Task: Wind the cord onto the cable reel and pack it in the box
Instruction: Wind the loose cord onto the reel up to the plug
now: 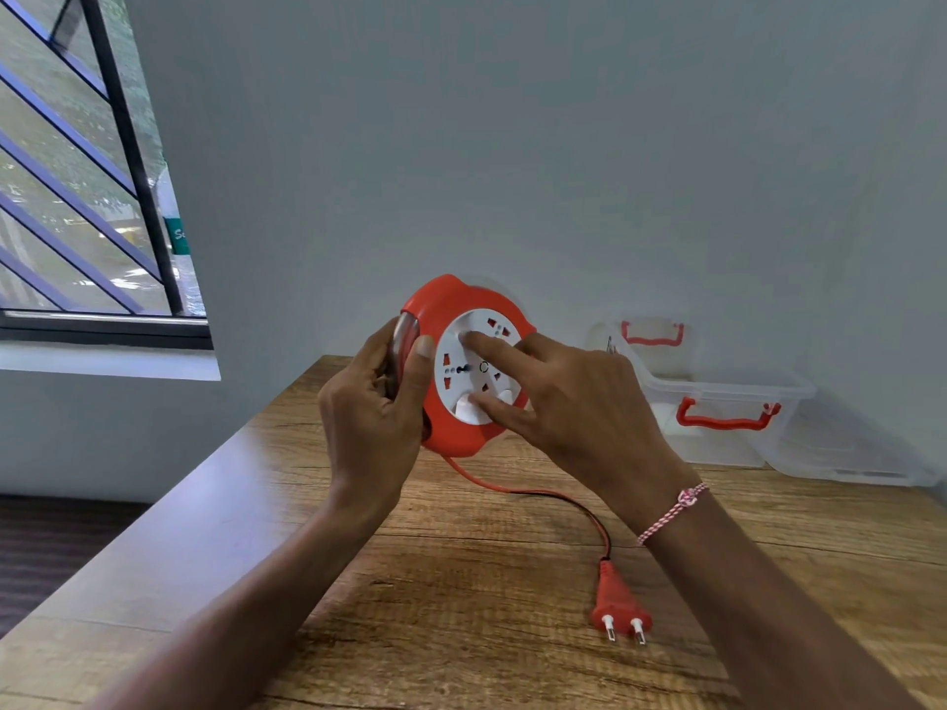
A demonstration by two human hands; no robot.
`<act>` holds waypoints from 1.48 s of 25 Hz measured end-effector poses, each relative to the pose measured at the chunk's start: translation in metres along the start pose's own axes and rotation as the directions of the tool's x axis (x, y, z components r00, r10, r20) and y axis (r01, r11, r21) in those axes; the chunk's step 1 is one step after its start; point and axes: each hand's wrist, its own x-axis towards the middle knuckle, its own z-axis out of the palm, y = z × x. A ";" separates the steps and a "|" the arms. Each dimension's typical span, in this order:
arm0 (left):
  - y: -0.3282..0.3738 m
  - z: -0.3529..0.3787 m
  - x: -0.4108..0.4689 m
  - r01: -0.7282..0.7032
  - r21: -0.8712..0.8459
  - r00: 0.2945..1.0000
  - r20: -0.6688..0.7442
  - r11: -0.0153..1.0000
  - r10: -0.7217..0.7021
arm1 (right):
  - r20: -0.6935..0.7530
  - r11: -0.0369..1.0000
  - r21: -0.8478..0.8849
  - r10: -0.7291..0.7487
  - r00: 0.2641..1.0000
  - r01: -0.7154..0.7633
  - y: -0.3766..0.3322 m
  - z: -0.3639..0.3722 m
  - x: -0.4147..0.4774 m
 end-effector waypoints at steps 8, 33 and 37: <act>0.002 0.000 -0.003 -0.076 0.010 0.997 0.033 0.997 0.075 | -0.073 0.998 0.024 0.061 0.996 -0.059 -0.007 0.004 -0.001; 0.004 0.006 -0.005 -0.075 0.125 0.994 -0.067 0.989 0.084 | 0.792 -0.654 0.607 0.450 0.413 -0.451 -0.044 -0.020 0.017; -0.001 0.004 -0.001 0.016 0.079 0.994 -0.110 0.997 -0.007 | 0.762 -0.531 0.645 0.401 0.508 -0.549 -0.040 -0.027 0.018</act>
